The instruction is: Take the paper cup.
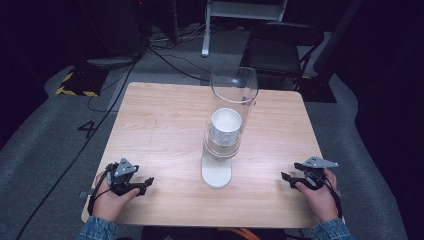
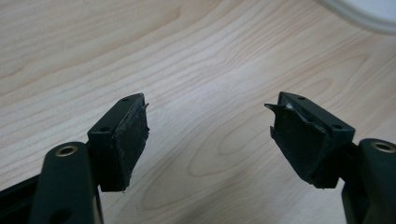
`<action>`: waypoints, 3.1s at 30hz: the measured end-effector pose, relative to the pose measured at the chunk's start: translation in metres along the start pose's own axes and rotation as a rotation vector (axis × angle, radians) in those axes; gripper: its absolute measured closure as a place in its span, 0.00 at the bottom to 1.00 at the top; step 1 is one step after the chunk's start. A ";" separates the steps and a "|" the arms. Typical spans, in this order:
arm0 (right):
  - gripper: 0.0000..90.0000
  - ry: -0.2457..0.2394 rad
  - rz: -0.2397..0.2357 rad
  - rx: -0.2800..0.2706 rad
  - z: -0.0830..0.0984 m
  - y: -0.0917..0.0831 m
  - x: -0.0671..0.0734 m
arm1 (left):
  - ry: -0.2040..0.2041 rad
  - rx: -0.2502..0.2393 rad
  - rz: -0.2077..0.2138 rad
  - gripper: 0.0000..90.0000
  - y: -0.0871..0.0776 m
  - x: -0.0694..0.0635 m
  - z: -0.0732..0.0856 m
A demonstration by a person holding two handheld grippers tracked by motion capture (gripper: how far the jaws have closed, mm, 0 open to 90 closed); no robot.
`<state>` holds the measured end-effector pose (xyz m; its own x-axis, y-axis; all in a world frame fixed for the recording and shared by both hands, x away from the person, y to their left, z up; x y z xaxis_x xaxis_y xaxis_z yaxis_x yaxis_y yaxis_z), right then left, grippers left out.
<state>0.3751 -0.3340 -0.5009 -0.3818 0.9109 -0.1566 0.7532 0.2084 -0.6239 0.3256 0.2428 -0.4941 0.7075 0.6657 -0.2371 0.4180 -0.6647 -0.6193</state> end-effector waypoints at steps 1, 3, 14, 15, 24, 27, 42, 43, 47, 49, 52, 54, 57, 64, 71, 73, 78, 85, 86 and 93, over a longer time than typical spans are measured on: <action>0.33 0.012 -0.010 -0.011 -0.002 -0.002 0.001 | 0.006 0.003 -0.009 0.30 -0.002 -0.002 -0.001; 0.33 0.020 -0.027 -0.027 -0.004 -0.005 0.002 | 0.002 0.011 -0.012 0.30 -0.004 -0.004 -0.002; 0.32 0.016 -0.009 -0.025 0.000 -0.013 -0.002 | -0.006 0.008 -0.023 0.30 -0.009 -0.003 -0.005; 0.32 0.019 -0.011 -0.033 -0.001 -0.015 -0.002 | -0.006 -0.001 -0.017 0.30 -0.010 -0.004 -0.006; 0.32 0.035 -0.038 -0.104 -0.014 -0.027 0.002 | 0.013 -0.042 -0.028 0.30 -0.018 -0.009 -0.011; 0.32 0.045 -0.057 -0.122 -0.018 -0.030 0.004 | 0.011 -0.051 -0.029 0.30 -0.021 -0.010 -0.012; 0.32 0.023 -0.152 -0.172 -0.046 -0.033 0.025 | 0.014 -0.055 -0.022 0.30 -0.025 -0.014 -0.014; 0.32 0.023 -0.156 -0.174 -0.047 -0.033 0.026 | 0.012 -0.055 -0.020 0.30 -0.025 -0.014 -0.014; 0.32 0.014 -0.175 -0.179 -0.054 -0.032 0.033 | 0.014 -0.050 -0.020 0.30 -0.024 -0.014 -0.013; 0.32 0.016 -0.178 -0.181 -0.055 -0.031 0.035 | 0.010 -0.051 -0.021 0.30 -0.023 -0.014 -0.013; 0.32 0.004 -0.195 -0.185 -0.063 -0.028 0.044 | 0.014 -0.039 -0.019 0.30 -0.021 -0.013 -0.013; 0.32 -0.008 -0.209 -0.187 -0.067 -0.027 0.049 | 0.016 -0.038 -0.021 0.30 -0.020 -0.012 -0.012; 0.31 -0.016 -0.226 -0.188 -0.073 -0.023 0.058 | 0.022 -0.033 -0.017 0.30 -0.019 -0.012 -0.013; 0.27 -0.035 -0.279 -0.208 -0.084 -0.018 0.078 | 0.020 -0.023 -0.010 0.30 -0.016 -0.011 -0.012; 0.25 -0.057 -0.330 -0.236 -0.096 -0.013 0.098 | 0.015 -0.026 -0.008 0.30 -0.015 -0.011 -0.012; 0.24 -0.064 -0.343 -0.245 -0.100 -0.011 0.104 | 0.017 -0.024 -0.007 0.30 -0.015 -0.011 -0.012; 0.21 -0.068 -0.369 -0.260 -0.107 -0.002 0.119 | 0.020 -0.021 -0.003 0.30 -0.014 -0.010 -0.011; 0.20 -0.048 -0.396 -0.286 -0.114 0.013 0.137 | 0.015 -0.023 -0.006 0.29 -0.013 -0.008 -0.009; 0.20 -0.043 -0.407 -0.290 -0.115 0.015 0.140 | 0.011 -0.020 -0.001 0.29 -0.013 -0.008 -0.009; 0.21 -0.023 -0.460 -0.358 -0.122 0.022 0.156 | 0.011 -0.021 0.000 0.29 -0.011 -0.007 -0.008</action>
<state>0.3976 -0.1440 -0.4452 -0.7210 0.6911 0.0498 0.6398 0.6916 -0.3351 0.3205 0.2433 -0.4797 0.7141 0.6616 -0.2286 0.4293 -0.6719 -0.6035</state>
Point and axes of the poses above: each handheld gripper's, and its own axes: y roughly forward along the jaws, z roughly out of its underside, x roughly to its left, the point moved 2 cm from there along y, roughly forward along the jaws, and after that the axes turned 15 degrees about z, right-handed, at the moved point
